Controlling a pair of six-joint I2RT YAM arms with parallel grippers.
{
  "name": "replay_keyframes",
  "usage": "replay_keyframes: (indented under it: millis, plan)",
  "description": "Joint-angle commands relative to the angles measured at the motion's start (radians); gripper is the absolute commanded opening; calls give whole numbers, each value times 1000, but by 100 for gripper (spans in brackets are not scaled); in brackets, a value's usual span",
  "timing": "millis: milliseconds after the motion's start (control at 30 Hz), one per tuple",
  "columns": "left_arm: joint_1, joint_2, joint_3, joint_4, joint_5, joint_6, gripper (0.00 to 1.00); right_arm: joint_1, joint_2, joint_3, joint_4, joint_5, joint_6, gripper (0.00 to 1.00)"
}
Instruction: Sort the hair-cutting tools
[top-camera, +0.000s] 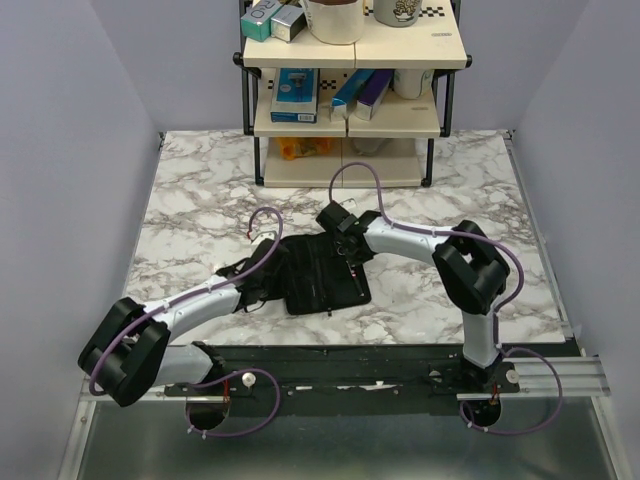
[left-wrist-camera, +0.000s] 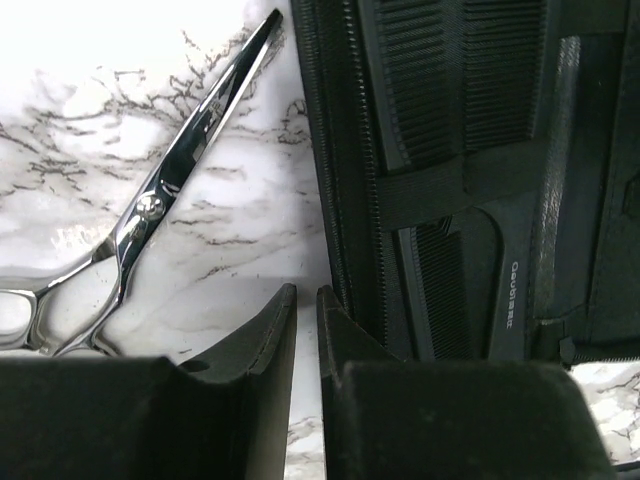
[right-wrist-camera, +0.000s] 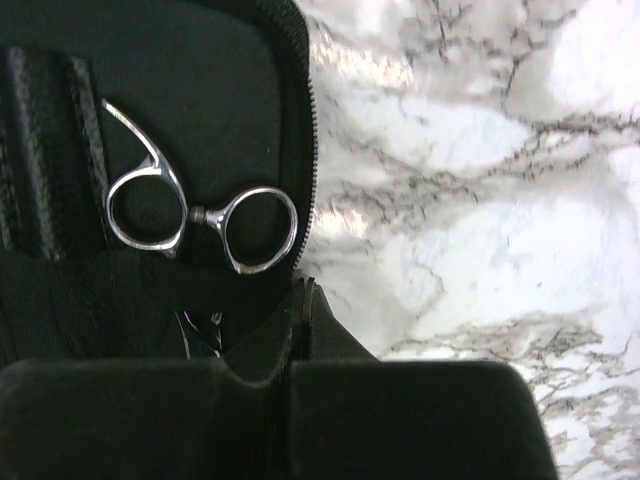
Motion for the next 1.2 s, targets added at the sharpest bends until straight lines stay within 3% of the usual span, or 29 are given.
replay_keyframes:
  millis: [0, 300, 433, 467, 567, 800, 900, 1000, 1167]
  plan:
    - [-7, -15, -53, -77, 35, -22, 22, -8, 67, 98, 5, -22, -44, 2]
    - [-9, 63, 20, -62, 14, 2, 23, -25, 139, 227, -63, 27, -46, 3]
    - [-6, 115, 90, -63, -3, 24, 22, -40, 92, 246, -96, 133, -50, 14]
    - [-6, 123, 103, -65, -3, 28, 22, -42, 78, 247, -103, 165, -55, 25]
    - [-6, 155, 145, -53, 12, 30, 22, -42, 3, 247, -129, 201, -55, 42]
    - [-12, 223, 214, -16, 70, 19, 22, -42, -166, 209, -155, 123, -6, 47]
    - [-13, 163, 226, -59, 31, 16, 22, -40, -220, 194, -155, 39, 39, 47]
    - [-13, 67, 284, -183, -28, 38, 30, -28, -278, 125, -71, -70, 68, 48]
    - [-10, -99, 366, -405, -110, 58, 61, 78, -234, 181, -67, -56, 172, 50]
